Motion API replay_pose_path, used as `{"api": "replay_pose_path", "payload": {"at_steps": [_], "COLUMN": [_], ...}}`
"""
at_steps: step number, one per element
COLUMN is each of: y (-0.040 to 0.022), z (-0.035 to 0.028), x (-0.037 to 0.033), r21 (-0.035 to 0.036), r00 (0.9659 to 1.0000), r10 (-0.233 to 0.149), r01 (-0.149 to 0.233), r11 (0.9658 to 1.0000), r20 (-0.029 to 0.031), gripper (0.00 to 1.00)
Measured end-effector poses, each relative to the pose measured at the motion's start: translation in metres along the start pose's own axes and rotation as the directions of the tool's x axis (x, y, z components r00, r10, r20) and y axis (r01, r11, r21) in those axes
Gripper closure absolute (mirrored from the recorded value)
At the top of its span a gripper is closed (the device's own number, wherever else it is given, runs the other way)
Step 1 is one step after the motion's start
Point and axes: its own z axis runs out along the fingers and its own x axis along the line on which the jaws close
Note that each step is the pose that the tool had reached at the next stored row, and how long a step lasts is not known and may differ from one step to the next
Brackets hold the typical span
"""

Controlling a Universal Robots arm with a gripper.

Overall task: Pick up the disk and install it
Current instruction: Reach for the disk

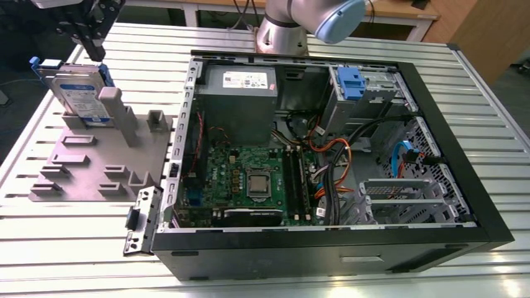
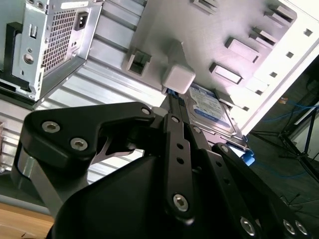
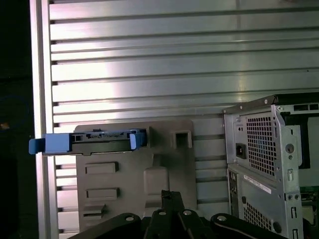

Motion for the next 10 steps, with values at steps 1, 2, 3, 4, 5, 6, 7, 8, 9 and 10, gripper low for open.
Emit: {"api": "replay_pose_path", "payload": {"at_steps": [1, 2, 3, 4, 5, 6, 7, 8, 9, 10], "y": [0.0, 0.0, -0.0001, -0.0002, 0.0, 0.0003, 0.0008, 0.0016, 0.0028, 0.0042], "z": [0.0, 0.0, 0.0001, 0.0002, 0.0003, 0.0004, 0.0007, 0.0012, 0.0015, 0.0018], "x": [0.0021, 0.0041, 0.0067, 0.0096, 0.0123, 0.0149, 0.0187, 0.0231, 0.0277, 0.0327], "r21": [0.0001, 0.0001, 0.0, 0.0, 0.0, 0.0, 0.0, 0.0, 0.0001, 0.0001], "r00": [1.0, 1.0, 1.0, 1.0, 1.0, 1.0, 1.0, 1.0, 1.0, 1.0], "r10": [0.0, 0.0, 0.0, 0.0, 0.0, 0.0, 0.0, 0.0, 0.0, 0.0], "r01": [0.0, 0.0, 0.0, 0.0, 0.0, 0.0, 0.0, 0.0, 0.0, 0.0], "r11": [1.0, 1.0, 1.0, 1.0, 1.0, 1.0, 1.0, 1.0, 1.0, 1.0], "r20": [-0.0001, 0.0, -0.0001, 0.0, 0.0, 0.0, -0.0001, 0.0001, 0.0, 0.0], "gripper": [0.89, 0.89, 0.89, 0.89, 0.89, 0.89, 0.89, 0.89, 0.89, 0.89]}}
